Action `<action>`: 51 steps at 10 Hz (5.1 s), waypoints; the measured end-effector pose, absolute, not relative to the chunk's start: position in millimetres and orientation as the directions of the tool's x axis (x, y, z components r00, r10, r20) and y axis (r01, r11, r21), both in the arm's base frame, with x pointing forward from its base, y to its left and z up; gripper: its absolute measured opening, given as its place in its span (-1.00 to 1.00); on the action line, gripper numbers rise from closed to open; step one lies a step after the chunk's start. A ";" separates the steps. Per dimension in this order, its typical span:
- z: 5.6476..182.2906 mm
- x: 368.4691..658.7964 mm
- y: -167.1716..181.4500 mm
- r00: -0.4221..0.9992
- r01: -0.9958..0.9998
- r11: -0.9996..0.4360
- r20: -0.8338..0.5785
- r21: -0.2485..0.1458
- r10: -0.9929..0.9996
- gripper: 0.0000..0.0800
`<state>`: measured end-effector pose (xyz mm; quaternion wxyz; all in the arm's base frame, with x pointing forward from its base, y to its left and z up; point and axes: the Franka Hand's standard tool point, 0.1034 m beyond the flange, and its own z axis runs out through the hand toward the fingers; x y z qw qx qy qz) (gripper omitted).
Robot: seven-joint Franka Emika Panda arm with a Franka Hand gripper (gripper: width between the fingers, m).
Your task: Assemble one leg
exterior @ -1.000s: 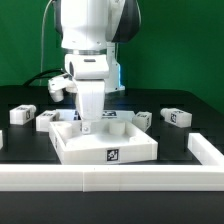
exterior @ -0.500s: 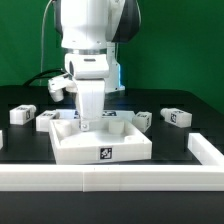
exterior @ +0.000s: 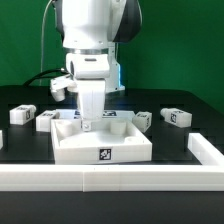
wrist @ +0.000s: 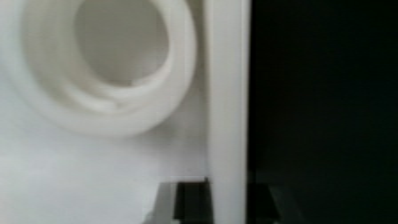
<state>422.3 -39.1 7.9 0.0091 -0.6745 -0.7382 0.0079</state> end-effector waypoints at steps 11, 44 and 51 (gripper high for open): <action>7.1 481.9 53.4 -0.003 1.000 0.003 0.014 0.012 1.000 -0.86; 52.2 418.1 155.6 0.912 0.410 -0.912 0.045 -0.029 0.408 0.62; 44.6 383.1 199.1 0.931 0.365 -0.930 0.034 -0.052 0.364 0.62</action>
Offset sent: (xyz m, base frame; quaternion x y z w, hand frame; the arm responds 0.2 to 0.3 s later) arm 0.0335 0.0435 -0.0046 -0.0342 0.0116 0.0534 0.9979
